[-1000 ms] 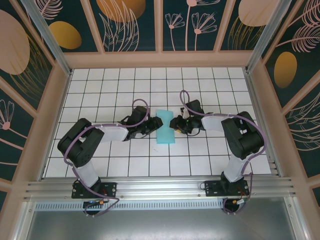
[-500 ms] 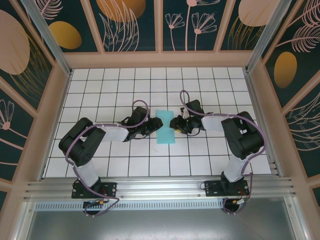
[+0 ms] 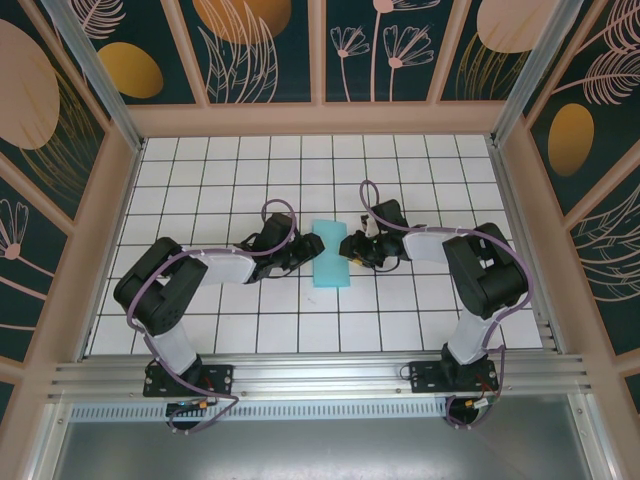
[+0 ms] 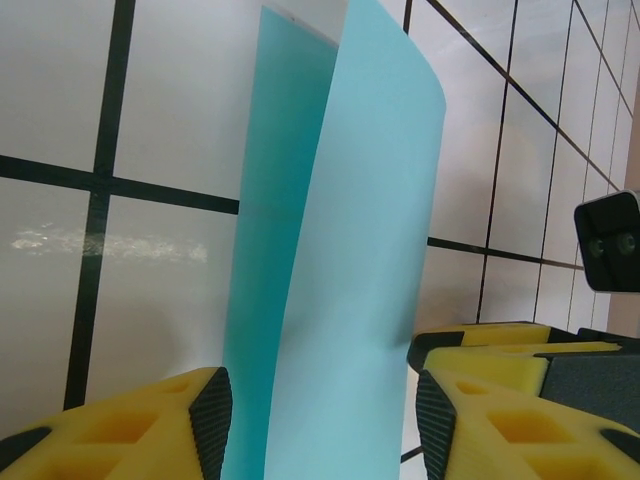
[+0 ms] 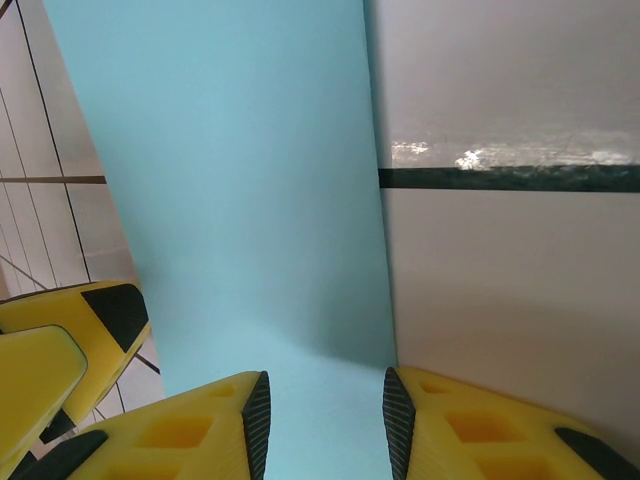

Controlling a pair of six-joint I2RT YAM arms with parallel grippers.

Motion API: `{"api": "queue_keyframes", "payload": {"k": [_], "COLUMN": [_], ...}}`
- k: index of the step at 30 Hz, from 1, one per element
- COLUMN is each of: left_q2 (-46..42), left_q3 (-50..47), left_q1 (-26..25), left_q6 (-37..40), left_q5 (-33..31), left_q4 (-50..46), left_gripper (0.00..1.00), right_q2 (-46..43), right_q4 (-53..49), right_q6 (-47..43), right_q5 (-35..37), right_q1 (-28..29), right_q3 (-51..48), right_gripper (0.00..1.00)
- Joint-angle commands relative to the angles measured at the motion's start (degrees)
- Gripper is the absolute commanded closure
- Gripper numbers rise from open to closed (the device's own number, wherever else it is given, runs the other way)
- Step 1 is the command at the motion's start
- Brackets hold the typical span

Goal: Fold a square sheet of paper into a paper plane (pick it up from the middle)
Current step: Fold the triangle a second time at the center of the table.

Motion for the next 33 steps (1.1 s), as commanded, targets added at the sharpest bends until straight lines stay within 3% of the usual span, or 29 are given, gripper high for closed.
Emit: {"api": "queue_keyframes", "payload": {"k": [1, 20, 26, 33], "left_q2": [0.11, 1.96, 3.80, 2.49], "left_q3": [0.03, 2.48, 2.70, 2.08], "left_q1": [0.31, 0.18, 0.18, 0.22], "left_q6": [0.35, 2.12, 1.39, 1.46], "left_q5": [1.31, 2.99, 6.20, 4.55], "left_q4": [0.77, -0.20, 2.19, 1.46], "left_gripper": [0.46, 0.53, 0.55, 0.55], "right_q2": [-0.82, 0.45, 0.28, 0.08], "right_q4": [-1.28, -0.98, -1.01, -1.10], "right_q6": [-0.37, -0.46, -0.37, -0.46], "right_q5": [0.54, 0.40, 0.47, 0.48], "right_q1": [0.00, 0.00, 0.04, 0.00], "right_q3": [0.51, 0.61, 0.53, 0.46], "right_gripper": [0.61, 0.60, 0.61, 0.61]}}
